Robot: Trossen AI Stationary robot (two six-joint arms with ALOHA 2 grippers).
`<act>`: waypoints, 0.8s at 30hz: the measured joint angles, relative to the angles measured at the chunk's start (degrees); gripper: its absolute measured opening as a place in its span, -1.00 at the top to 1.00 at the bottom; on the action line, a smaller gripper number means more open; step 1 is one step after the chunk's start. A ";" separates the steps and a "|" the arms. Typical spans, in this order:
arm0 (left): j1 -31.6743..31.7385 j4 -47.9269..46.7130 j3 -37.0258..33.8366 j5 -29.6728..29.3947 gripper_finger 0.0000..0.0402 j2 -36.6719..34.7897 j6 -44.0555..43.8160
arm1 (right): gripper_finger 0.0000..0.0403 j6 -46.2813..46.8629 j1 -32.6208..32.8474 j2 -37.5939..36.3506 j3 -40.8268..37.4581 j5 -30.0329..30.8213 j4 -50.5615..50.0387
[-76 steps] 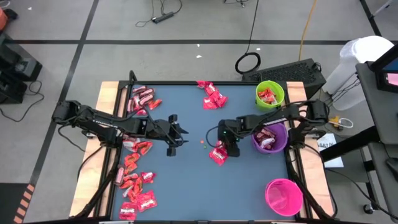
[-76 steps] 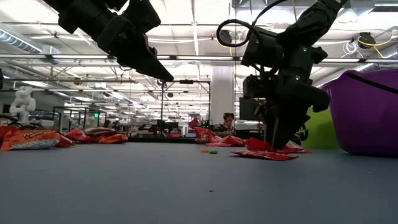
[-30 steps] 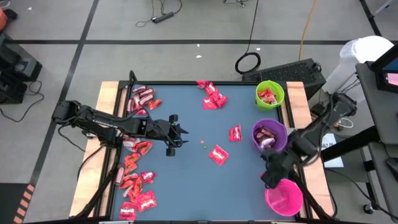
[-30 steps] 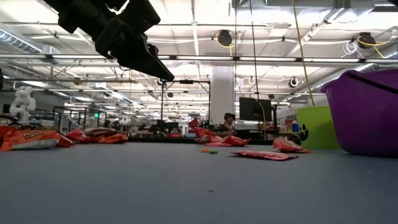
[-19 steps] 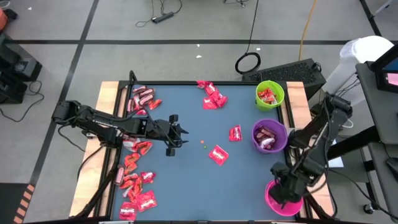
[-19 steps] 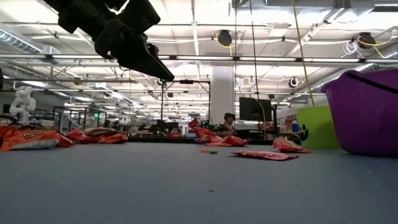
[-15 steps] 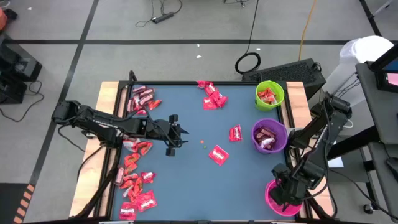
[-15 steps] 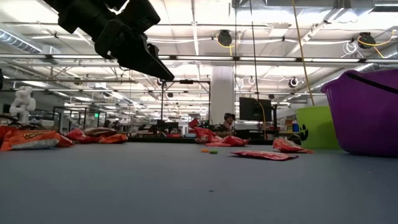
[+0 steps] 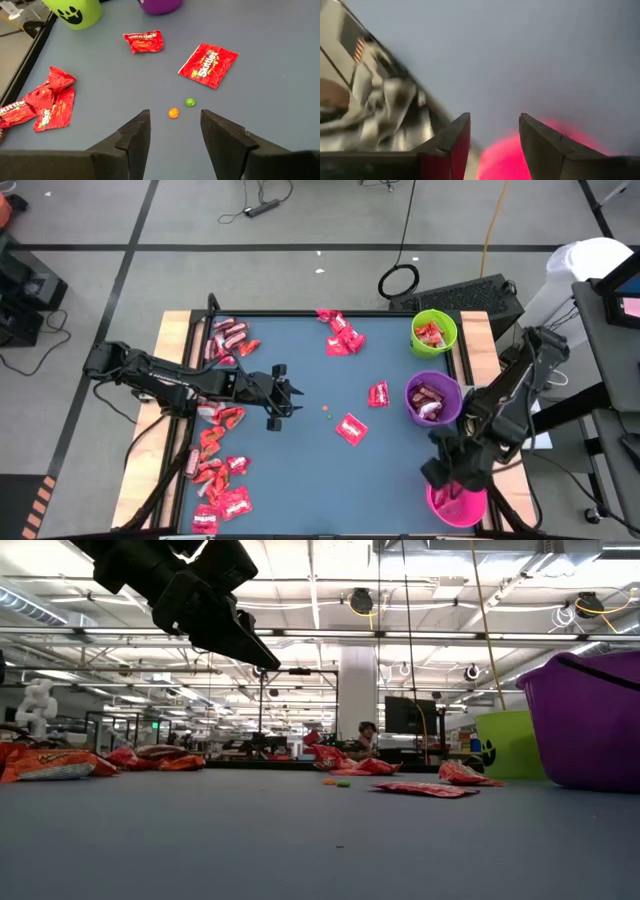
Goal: Organize candy in baskets
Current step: Put the red candy pack into the pink bucket
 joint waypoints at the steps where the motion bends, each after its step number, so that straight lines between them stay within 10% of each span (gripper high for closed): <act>1: 0.00 0.03 0.00 0.01 0.11 0.01 0.00 | 0.22 -4.62 -0.83 0.02 -0.01 3.62 -0.13; 12: 0.00 2.02 -0.04 0.01 0.11 -0.01 -0.01 | 0.26 -60.37 -11.07 0.37 0.01 37.39 5.47; 24: 0.00 3.12 -0.04 0.01 0.11 -0.01 -0.05 | -0.25 -77.16 -35.05 4.16 0.01 14.82 6.17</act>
